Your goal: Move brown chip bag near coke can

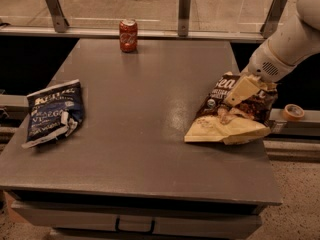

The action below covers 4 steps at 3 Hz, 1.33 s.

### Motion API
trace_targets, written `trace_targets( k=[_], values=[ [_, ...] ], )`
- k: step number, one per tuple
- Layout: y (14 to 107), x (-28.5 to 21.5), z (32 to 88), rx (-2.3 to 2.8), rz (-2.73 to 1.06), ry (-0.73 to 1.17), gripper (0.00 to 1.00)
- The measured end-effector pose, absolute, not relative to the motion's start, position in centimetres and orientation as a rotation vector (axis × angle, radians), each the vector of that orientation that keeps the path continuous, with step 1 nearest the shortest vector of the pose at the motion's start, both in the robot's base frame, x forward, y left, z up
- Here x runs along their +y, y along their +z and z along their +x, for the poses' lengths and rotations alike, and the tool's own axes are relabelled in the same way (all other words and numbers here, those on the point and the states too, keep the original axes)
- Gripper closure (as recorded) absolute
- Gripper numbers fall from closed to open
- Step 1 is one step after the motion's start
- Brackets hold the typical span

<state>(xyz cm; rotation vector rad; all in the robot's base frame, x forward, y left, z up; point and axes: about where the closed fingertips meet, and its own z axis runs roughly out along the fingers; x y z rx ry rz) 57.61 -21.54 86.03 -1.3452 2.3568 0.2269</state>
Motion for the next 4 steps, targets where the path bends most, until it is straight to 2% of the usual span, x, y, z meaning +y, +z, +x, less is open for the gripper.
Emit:
trace_targets(
  k=[1, 2, 3, 4],
  values=[
    [86.5, -21.2, 57.4, 2.345, -1.344, 0.241, 0.87],
    [87.5, -21.0, 57.4, 2.321, -1.34, 0.246, 1.0],
    [90.4, -21.3, 57.7, 2.266, -1.333, 0.211, 1.0],
    [96.8, -23.4, 58.8, 2.164, -1.296, 0.086, 1.0]
  ],
)
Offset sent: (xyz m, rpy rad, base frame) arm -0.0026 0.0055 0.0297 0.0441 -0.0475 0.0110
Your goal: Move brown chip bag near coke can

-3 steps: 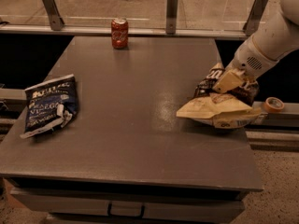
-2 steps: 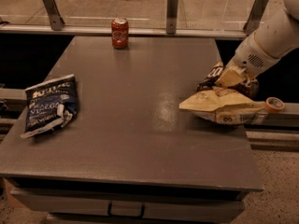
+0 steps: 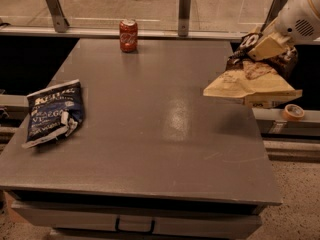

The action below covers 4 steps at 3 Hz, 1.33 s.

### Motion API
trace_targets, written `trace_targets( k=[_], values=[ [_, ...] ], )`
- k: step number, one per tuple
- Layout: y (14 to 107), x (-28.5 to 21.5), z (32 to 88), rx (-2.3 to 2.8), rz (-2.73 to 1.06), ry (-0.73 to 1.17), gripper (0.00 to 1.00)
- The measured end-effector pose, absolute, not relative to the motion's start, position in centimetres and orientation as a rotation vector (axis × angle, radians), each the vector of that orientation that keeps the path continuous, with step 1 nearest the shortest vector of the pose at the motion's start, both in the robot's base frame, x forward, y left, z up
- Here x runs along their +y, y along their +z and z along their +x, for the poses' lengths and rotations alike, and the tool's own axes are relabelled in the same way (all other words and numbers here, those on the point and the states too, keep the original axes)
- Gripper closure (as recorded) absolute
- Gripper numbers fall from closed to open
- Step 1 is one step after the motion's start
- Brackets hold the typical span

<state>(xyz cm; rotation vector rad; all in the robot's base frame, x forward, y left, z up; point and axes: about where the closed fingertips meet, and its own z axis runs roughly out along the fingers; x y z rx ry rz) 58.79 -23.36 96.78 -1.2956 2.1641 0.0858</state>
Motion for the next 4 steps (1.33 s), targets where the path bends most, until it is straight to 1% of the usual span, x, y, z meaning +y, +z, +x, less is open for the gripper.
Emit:
trace_targets(
  k=[1, 2, 3, 4],
  values=[
    [96.8, -23.3, 58.8, 2.164, -1.296, 0.086, 1.0],
    [96.8, -22.0, 59.6, 2.136, -1.298, 0.105, 1.0],
    [97.2, -18.4, 63.0, 2.051, -1.306, 0.14, 1.0],
    [99.8, -14.2, 67.6, 1.918, -1.249, 0.183, 1.0]
  ],
)
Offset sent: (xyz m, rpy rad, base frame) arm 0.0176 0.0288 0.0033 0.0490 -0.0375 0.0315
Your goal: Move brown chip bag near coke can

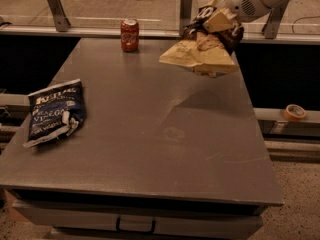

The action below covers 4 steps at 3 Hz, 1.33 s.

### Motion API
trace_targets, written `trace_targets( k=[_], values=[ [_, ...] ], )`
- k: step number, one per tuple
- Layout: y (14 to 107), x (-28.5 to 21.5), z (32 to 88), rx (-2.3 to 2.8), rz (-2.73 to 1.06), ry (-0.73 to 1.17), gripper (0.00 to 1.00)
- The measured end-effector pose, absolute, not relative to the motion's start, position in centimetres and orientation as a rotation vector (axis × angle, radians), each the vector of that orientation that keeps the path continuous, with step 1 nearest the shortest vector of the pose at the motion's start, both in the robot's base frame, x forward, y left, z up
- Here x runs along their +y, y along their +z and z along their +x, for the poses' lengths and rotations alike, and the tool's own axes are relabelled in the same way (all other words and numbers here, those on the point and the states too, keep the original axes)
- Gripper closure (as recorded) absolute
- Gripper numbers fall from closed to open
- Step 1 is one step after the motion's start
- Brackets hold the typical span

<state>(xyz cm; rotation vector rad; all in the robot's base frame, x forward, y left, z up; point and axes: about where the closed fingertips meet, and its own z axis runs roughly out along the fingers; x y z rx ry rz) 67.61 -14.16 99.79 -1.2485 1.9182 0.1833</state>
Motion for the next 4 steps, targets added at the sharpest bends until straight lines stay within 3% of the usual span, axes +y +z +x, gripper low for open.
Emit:
trace_targets(
  k=[2, 4],
  values=[
    [99.3, -13.3, 67.9, 1.916, -1.236, 0.201, 1.0],
    [95.8, -7.0, 74.2, 1.883, -1.131, 0.329, 1.0]
  ],
)
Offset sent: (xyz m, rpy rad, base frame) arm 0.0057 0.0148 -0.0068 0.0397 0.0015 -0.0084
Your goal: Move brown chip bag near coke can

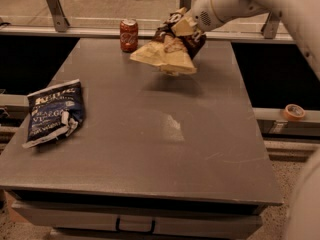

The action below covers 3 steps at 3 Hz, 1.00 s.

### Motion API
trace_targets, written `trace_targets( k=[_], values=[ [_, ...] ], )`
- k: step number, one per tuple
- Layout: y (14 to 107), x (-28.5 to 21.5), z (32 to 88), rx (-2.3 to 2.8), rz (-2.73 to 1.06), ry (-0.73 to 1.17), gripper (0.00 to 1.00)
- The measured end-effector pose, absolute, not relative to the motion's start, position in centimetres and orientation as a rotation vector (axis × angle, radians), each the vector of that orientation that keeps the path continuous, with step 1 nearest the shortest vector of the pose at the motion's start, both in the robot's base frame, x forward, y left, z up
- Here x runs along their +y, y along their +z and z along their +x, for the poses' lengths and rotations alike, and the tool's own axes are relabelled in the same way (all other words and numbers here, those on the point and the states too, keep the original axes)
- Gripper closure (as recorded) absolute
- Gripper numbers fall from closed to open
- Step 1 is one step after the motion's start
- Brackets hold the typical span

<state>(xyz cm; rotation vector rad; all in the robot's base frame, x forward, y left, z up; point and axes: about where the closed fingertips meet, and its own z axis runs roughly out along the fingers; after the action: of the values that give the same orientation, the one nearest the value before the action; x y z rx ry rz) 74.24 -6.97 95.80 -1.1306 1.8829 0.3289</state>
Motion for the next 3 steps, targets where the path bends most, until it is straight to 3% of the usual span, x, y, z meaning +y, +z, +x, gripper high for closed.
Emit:
trace_targets(
  k=[1, 3],
  values=[
    [94.6, -3.8, 77.9, 1.851, -1.083, 0.353, 1.0],
    [92.8, -0.3, 83.0, 1.84, -0.994, 0.346, 0.59]
  ],
)
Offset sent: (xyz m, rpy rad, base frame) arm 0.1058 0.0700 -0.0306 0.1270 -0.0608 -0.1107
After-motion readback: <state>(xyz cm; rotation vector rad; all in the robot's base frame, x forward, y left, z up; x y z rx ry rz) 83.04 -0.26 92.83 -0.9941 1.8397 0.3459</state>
